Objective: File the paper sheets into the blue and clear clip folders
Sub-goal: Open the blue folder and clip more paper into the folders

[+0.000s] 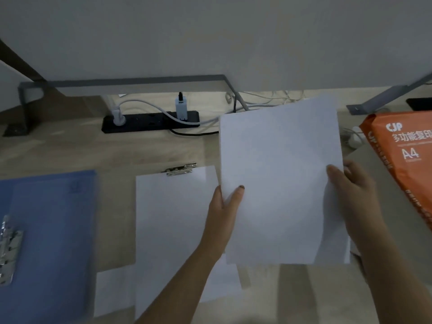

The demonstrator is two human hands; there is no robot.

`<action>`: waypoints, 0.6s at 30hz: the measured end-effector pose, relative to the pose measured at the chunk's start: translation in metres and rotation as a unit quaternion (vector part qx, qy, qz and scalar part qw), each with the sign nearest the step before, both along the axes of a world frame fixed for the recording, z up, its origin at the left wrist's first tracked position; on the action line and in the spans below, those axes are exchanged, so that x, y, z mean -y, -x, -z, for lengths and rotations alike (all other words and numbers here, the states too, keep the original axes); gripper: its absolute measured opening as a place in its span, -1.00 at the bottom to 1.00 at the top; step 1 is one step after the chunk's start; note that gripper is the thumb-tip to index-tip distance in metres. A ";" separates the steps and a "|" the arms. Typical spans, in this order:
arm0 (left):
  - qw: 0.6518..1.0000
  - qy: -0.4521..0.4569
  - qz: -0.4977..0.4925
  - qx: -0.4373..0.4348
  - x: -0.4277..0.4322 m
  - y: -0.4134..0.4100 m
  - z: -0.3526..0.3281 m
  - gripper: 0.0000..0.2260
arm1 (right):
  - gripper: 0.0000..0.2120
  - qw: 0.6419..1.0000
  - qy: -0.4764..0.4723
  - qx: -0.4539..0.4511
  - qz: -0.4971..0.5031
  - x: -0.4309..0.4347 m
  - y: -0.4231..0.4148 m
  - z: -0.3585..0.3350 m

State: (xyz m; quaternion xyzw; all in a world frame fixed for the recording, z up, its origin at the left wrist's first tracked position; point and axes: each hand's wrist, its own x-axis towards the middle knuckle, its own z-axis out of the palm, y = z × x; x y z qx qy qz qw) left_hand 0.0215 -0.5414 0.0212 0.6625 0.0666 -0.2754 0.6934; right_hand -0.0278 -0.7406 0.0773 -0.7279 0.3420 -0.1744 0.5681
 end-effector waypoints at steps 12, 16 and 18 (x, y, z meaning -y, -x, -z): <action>0.986 -0.092 -0.117 0.071 -0.225 -0.025 -0.018 -0.78 | -0.72 0.919 -0.287 -0.067 -0.262 -0.198 -0.042 0.030; 0.981 -0.149 -0.115 0.047 -0.295 -0.020 -0.004 -0.74 | -0.70 0.912 -0.284 -0.132 -0.267 -0.267 -0.040 0.064; 0.972 -0.192 -0.120 0.055 -0.326 -0.018 0.003 -0.89 | -0.69 0.909 -0.283 -0.155 -0.264 -0.294 -0.042 0.077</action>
